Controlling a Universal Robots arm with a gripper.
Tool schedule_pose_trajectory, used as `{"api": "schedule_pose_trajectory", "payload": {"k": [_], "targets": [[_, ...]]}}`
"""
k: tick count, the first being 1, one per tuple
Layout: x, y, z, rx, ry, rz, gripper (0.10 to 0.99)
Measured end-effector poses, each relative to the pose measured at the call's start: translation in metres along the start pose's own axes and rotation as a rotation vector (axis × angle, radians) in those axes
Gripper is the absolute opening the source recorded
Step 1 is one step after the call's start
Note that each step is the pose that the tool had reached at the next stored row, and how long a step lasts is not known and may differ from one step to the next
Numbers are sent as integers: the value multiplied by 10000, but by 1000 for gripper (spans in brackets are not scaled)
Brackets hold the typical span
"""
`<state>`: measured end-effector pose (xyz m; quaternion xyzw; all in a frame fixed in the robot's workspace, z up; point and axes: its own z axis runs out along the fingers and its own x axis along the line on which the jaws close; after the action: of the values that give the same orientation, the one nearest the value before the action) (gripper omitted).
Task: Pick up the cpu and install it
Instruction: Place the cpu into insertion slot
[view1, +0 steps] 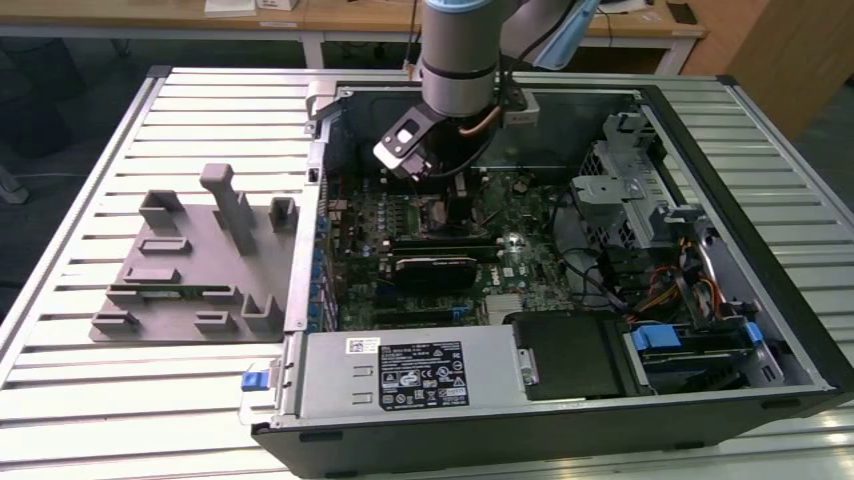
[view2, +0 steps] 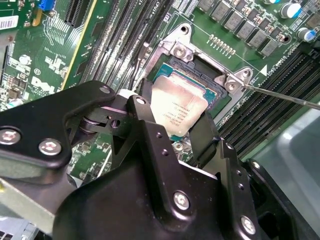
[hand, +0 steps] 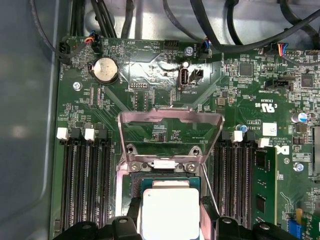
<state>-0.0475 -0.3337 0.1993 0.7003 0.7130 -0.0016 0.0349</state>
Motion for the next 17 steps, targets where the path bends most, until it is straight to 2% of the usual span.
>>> {"api": "schedule_pose_trajectory", "payload": {"k": [17], "targets": [[42,-16,67,7,51,160,541]]}}
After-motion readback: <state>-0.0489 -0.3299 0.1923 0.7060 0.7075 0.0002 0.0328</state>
